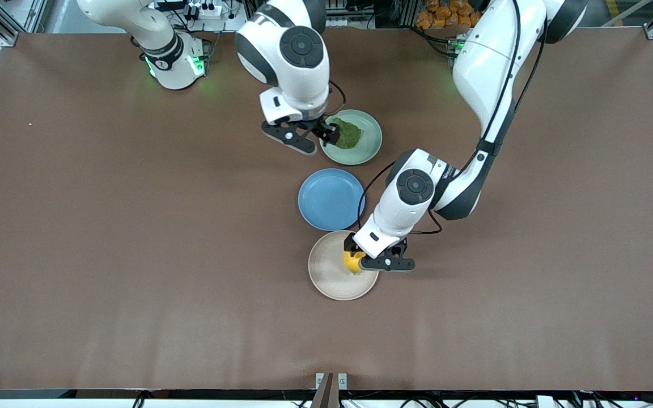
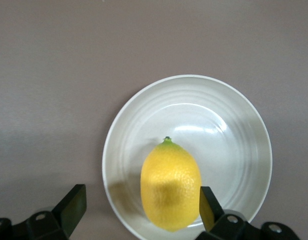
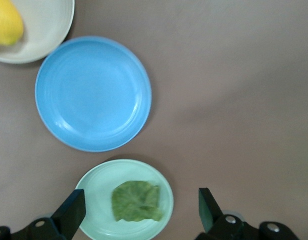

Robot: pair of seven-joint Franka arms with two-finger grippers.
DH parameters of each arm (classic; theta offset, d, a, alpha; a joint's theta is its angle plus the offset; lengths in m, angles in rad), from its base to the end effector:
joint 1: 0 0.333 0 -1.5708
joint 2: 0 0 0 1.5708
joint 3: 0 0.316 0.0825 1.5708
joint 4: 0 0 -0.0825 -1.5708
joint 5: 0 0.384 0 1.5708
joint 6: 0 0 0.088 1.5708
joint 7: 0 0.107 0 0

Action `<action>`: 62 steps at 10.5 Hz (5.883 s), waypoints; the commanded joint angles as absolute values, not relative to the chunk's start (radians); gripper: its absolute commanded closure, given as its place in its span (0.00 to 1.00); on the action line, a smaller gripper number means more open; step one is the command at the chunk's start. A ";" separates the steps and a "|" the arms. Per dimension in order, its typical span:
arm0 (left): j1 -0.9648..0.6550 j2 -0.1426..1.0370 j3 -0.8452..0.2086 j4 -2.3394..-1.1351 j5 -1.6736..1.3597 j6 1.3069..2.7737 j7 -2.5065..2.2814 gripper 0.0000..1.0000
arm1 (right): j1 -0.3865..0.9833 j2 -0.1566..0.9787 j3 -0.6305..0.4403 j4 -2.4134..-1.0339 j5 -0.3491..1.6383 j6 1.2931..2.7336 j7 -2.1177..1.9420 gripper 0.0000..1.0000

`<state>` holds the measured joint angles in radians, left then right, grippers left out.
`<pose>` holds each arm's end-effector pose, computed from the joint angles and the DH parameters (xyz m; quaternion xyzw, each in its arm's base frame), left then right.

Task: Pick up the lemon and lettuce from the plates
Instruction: 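Close the left gripper on the lemon while the right gripper grasps the lettuce, then lift the lemon with the left gripper while the right gripper lifts the lettuce, then carry the lemon and lettuce off the plates onto the bare table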

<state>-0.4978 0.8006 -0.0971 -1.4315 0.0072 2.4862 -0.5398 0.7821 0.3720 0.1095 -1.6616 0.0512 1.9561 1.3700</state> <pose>0.6301 -0.4073 0.2436 0.9912 -0.0108 0.0921 0.0944 0.4121 0.5047 0.3878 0.9666 -0.2496 -0.0553 0.0157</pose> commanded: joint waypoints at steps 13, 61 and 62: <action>-0.598 0.950 -0.021 -1.399 0.023 2.711 -0.655 0.00 | 0.982 0.614 0.101 -1.749 0.063 2.250 1.730 0.00; -0.149 0.747 -0.011 -1.420 0.124 1.999 -0.299 0.00 | 0.513 0.494 0.074 -1.697 -0.009 2.137 1.064 1.00; -0.147 0.714 -0.009 -1.419 0.123 1.994 -0.296 0.00 | 0.476 0.494 0.074 -1.698 -0.017 2.137 1.013 1.00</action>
<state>-0.1500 0.7691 -0.0115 -1.4094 0.1005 2.0268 -0.3114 0.5219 0.5154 0.0590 -1.6734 0.0021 2.1402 1.0700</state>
